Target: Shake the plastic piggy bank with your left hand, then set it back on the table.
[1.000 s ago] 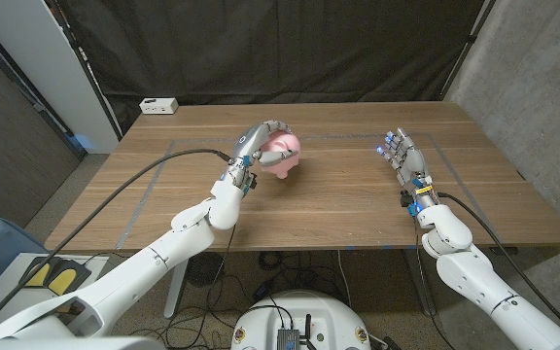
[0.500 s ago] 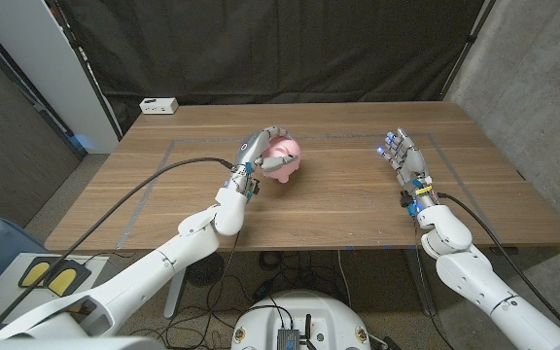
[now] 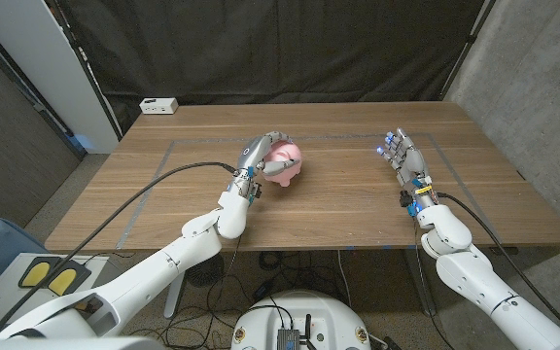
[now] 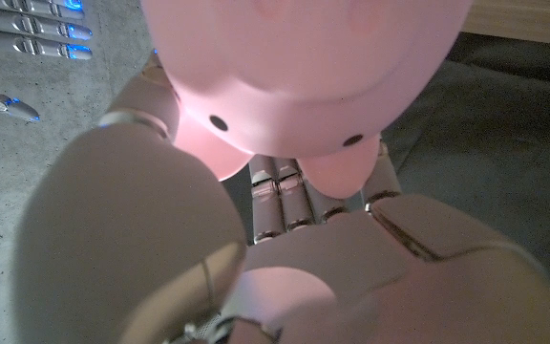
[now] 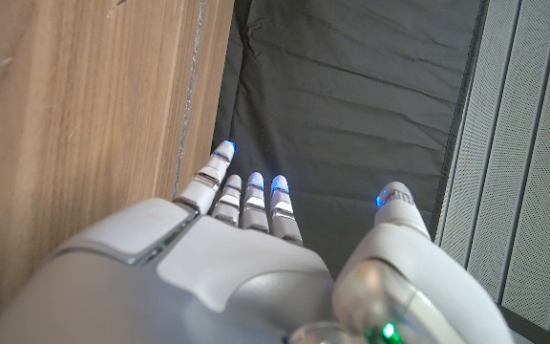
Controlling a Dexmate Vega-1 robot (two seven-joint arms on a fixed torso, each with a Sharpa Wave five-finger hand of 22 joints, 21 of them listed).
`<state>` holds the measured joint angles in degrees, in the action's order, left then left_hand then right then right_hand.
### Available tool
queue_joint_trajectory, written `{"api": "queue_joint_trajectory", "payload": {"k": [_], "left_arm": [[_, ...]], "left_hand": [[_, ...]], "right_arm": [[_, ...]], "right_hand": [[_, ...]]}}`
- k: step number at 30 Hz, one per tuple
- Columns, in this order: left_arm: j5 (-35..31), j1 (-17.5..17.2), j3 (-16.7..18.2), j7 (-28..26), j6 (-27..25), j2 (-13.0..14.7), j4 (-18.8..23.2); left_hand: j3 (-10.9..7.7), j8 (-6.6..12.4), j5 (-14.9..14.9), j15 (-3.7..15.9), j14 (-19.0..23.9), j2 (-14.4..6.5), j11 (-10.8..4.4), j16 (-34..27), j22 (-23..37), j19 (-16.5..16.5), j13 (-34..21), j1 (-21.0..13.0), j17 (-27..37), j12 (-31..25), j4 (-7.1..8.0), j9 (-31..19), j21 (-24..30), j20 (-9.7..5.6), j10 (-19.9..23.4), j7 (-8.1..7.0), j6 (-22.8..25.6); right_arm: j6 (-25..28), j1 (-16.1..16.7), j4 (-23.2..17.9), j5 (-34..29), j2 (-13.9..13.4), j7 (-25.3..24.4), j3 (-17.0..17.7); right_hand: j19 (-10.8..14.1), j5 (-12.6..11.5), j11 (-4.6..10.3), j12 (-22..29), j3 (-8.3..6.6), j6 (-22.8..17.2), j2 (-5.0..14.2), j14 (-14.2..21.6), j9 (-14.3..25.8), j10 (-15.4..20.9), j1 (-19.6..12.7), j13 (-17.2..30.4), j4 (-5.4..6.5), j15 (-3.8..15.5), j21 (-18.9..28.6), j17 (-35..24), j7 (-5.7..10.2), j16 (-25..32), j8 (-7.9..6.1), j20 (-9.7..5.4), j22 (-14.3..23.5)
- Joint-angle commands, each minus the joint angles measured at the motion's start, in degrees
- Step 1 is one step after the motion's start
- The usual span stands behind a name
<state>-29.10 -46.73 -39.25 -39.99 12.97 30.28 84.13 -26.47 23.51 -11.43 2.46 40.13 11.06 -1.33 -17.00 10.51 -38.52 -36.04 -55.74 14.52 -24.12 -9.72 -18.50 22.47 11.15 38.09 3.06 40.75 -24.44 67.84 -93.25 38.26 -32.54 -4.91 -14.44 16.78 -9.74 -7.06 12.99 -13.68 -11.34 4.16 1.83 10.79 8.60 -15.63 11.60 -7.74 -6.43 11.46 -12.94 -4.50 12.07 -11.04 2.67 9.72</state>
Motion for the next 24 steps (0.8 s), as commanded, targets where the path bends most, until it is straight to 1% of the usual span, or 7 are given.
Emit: {"api": "queue_joint_trajectory", "payload": {"k": [1,15,24], "left_arm": [[1.2,0.7,-0.9,2.2,0.0,0.1,-1.0],[1.4,0.9,-1.1,3.1,-0.8,0.5,-1.0],[0.7,0.9,-1.5,3.5,-1.7,0.9,-0.6]], "left_hand": [[-0.12,-0.26,0.0,-0.12,-0.4,-18.8,0.23,0.1,0.2,-5.4,-0.2,-19.2,0.3,0.5,0.12,-0.3,0.1,-6.15,-0.5,-0.01,-0.1],[0.05,-0.63,0.0,-0.38,-1.2,-18.8,0.30,0.5,0.2,-4.8,-0.4,-19.1,0.5,1.0,0.20,-0.4,0.0,-5.80,-1.1,-0.05,-0.6],[0.22,-0.73,0.0,-0.12,-1.2,-18.6,-0.05,0.6,0.1,-2.7,-0.5,-18.8,0.3,1.2,0.30,-0.4,-0.8,-4.75,-1.0,-0.27,-0.5]], "right_arm": [[0.2,-0.1,0.1,0.0,0.1,-0.1,0.0],[0.1,-0.4,0.7,0.0,0.3,-0.1,-0.1],[-0.2,-0.4,0.9,-0.1,0.5,-0.2,-0.1]], "right_hand": [[0.6,-0.3,-0.38,-0.2,0.08,-0.2,0.03,0.4,0.1,0.3,-0.5,0.1,-0.12,-0.20,-0.2,-0.1,-0.24,-0.1,0.05,-0.18,0.3],[0.6,-0.3,-0.45,-0.2,0.11,-0.2,0.02,0.4,0.1,0.2,-0.5,0.1,-0.11,-0.23,-0.2,-0.1,-0.25,-0.1,0.03,-0.20,0.3],[0.6,-0.3,-0.46,-0.1,0.12,-0.2,0.04,0.4,0.1,0.3,-0.6,0.1,-0.11,-0.23,-0.2,-0.1,-0.30,-0.1,0.02,-0.14,0.3]]}}
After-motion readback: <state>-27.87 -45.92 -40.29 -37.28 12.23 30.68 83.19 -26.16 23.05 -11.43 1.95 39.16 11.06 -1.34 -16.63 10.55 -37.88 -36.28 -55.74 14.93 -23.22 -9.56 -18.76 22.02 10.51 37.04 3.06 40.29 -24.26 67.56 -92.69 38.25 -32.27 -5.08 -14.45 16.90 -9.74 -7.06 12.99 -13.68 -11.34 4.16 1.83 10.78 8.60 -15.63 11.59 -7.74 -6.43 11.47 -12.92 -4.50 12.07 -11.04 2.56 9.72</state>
